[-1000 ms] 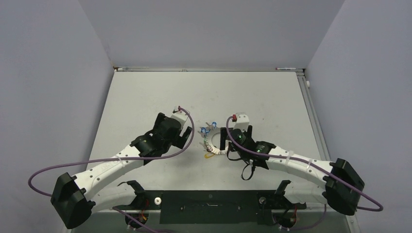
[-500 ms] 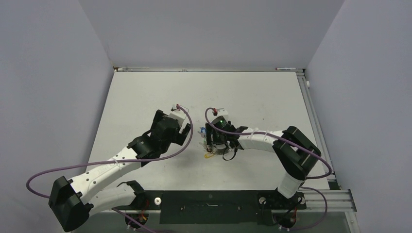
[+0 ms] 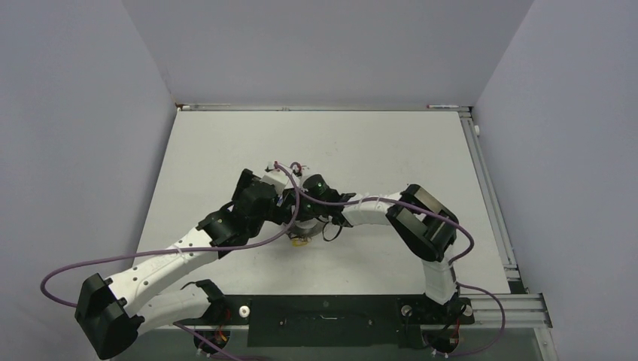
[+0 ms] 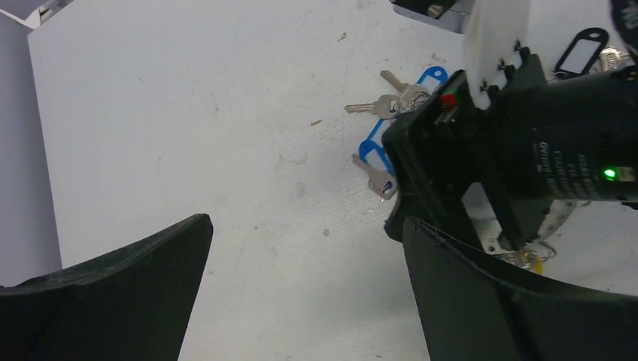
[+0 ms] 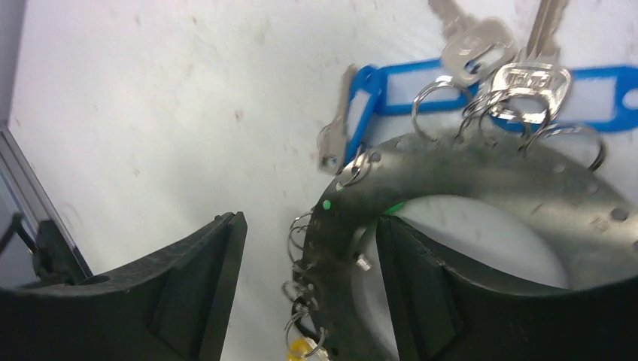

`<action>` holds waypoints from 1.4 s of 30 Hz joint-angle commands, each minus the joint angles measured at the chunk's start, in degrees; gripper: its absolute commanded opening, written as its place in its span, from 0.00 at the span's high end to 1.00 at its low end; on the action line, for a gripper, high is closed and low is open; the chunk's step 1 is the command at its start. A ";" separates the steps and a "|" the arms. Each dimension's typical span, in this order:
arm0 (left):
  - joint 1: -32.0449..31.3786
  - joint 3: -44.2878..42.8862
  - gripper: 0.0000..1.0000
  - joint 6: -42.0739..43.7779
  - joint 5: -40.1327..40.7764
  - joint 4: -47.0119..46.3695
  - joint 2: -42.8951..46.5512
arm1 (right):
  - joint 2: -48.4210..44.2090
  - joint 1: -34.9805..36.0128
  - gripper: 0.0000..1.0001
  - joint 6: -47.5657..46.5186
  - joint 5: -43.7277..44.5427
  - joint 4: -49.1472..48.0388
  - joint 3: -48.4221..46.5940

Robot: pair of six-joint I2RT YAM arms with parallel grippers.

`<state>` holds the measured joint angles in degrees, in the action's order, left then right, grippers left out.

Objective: Put the keys on the keyring

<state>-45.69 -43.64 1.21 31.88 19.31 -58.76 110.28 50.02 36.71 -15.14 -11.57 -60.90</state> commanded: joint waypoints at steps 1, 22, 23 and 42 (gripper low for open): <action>-0.01 0.17 0.04 1.03 1.65 -2.96 1.62 | 6.33 -2.90 0.34 4.96 -2.21 -11.99 -7.38; -0.16 -0.39 0.04 1.24 1.10 -2.42 1.08 | -4.67 -9.14 0.31 -8.45 7.58 5.53 -3.88; -0.17 -0.40 0.04 1.24 1.16 -2.46 1.21 | -6.75 -9.13 0.31 -8.75 7.81 4.30 -2.63; -0.14 1.80 0.04 2.03 4.95 -6.67 7.94 | -43.81 -8.89 0.09 -16.39 29.38 -5.35 19.01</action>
<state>-45.71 -41.60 2.57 35.48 15.77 -51.64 68.20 41.01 21.54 10.72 -16.27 -45.28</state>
